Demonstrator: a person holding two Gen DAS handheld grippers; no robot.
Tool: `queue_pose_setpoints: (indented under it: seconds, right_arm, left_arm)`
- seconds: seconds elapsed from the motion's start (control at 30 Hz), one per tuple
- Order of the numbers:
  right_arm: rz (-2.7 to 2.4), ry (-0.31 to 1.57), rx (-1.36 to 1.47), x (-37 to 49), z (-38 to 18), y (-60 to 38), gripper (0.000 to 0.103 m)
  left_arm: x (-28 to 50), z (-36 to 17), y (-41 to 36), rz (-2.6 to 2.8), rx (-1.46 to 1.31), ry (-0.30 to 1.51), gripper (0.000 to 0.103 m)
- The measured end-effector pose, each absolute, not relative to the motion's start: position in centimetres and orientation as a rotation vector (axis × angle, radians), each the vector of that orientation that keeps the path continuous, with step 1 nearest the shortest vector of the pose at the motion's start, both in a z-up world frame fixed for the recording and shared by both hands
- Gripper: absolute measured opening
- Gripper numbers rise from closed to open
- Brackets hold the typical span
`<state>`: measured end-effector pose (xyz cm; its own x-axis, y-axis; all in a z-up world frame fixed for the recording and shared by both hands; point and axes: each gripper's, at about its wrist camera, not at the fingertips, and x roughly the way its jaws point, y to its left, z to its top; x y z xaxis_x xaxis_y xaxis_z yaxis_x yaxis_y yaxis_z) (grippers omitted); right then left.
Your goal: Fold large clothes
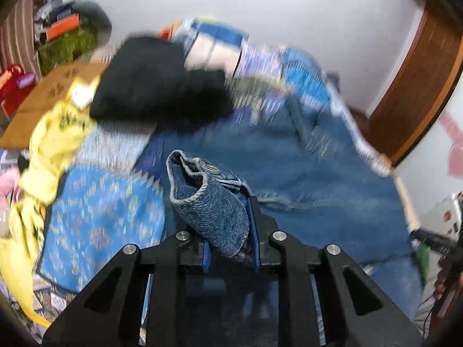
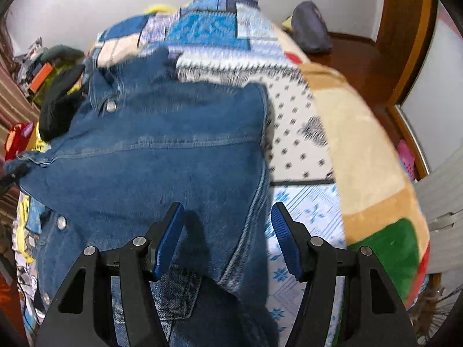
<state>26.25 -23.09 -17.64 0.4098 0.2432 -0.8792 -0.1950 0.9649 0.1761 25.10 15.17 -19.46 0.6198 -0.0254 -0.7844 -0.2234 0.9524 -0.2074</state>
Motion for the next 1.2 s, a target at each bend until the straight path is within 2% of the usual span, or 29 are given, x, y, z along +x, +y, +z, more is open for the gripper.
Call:
queue_pose_setpoints:
  seconds: [0.13,0.3,0.57,0.83,1.13,1.17,1.2]
  right_arm:
    - [0.281,1.157,0.049,26.3,-19.0,-23.0,0.058]
    - [0.300,1.178,0.085,26.4,-19.0,-23.6,0.059]
    - [0.302,1.152,0.100,27.9,-17.2,-24.4,0.059]
    - [0.296,1.081,0.107,31.7,-14.7,-24.8,0.059]
    - [0.308,1.151,0.133,36.5,-18.2,-24.6,0.059]
    - [0.309,1.166,0.137,37.0,-18.9,-24.5,0.059]
    - [0.307,1.177,0.139,37.3,-19.4,-24.5,0.059]
  left_arm:
    - [24.9,-23.1,15.6,0.130,-0.310,0.992,0.037]
    - [23.9,-24.4,15.6,0.201,-0.207,1.017,0.068]
    - [23.4,-21.9,18.1,0.194,-0.193,0.997,0.070]
    - [26.8,-19.7,21.9,0.149,-0.271,0.937,0.070]
    - [32.4,-24.6,24.9,0.088,-0.442,1.008,0.070]
    - [32.7,-25.0,25.1,0.079,-0.459,1.009,0.069]
    - [33.0,-25.6,25.3,0.065,-0.482,1.010,0.064]
